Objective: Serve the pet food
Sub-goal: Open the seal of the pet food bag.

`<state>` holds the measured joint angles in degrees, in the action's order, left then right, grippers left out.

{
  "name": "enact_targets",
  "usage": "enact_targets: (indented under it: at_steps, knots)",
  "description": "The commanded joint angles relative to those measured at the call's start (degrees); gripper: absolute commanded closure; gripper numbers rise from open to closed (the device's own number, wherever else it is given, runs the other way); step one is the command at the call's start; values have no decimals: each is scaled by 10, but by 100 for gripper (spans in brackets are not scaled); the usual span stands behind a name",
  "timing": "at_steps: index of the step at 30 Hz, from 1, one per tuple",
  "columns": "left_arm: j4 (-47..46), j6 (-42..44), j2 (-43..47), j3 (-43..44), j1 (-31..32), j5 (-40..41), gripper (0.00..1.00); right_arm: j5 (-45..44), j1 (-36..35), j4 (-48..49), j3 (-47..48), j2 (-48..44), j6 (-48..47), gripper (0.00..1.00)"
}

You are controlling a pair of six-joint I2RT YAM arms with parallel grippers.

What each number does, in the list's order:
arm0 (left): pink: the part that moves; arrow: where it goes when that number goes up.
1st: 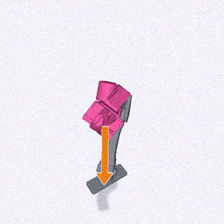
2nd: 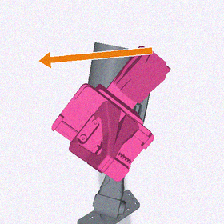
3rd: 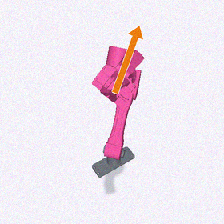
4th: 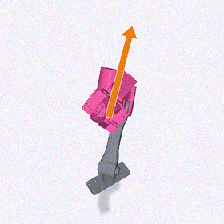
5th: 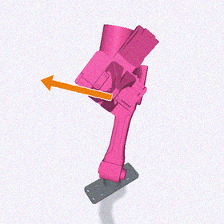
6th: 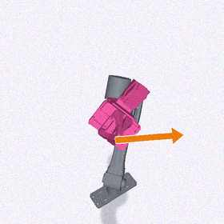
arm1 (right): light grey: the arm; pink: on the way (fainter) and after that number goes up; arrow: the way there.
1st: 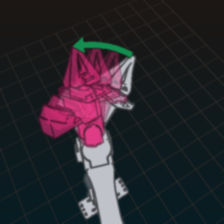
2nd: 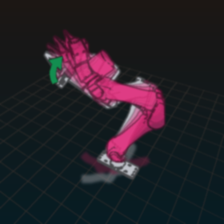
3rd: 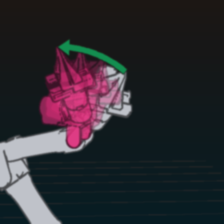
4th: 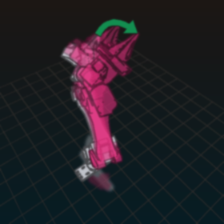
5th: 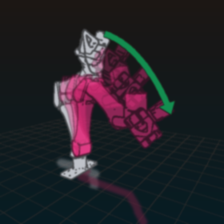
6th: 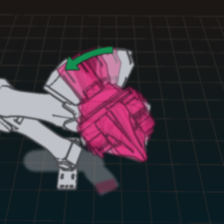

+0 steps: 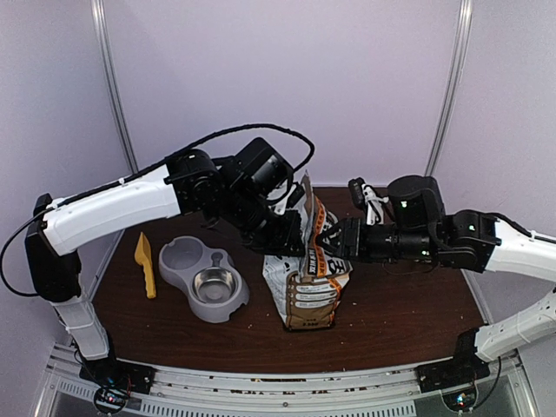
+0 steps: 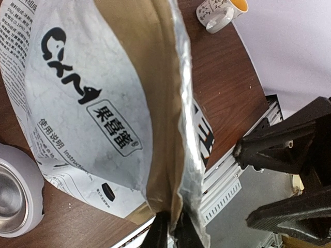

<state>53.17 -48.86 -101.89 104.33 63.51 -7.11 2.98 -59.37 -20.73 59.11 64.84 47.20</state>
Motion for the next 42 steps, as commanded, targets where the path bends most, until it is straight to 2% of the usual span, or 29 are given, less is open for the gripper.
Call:
enact_targets:
  at_steps: [1,4,16,33,36,42]
  knots:
    - [4,4,5,-11,-2,8,95,5,2,12,35,25,-7,59]
    - [1,4,5,-13,-2,8,100,6,1,10,55,45,-10,61]
    - [1,5,11,-17,-2,15,100,-10,1,-14,87,95,-16,76]
    - [-16,13,19,-21,-2,30,100,-25,2,-38,91,127,-21,87]
    - [-16,15,21,-23,-2,35,100,-28,1,-46,94,131,-22,98]
    - [-16,4,46,-32,-2,80,100,-92,1,-103,107,114,-25,100]
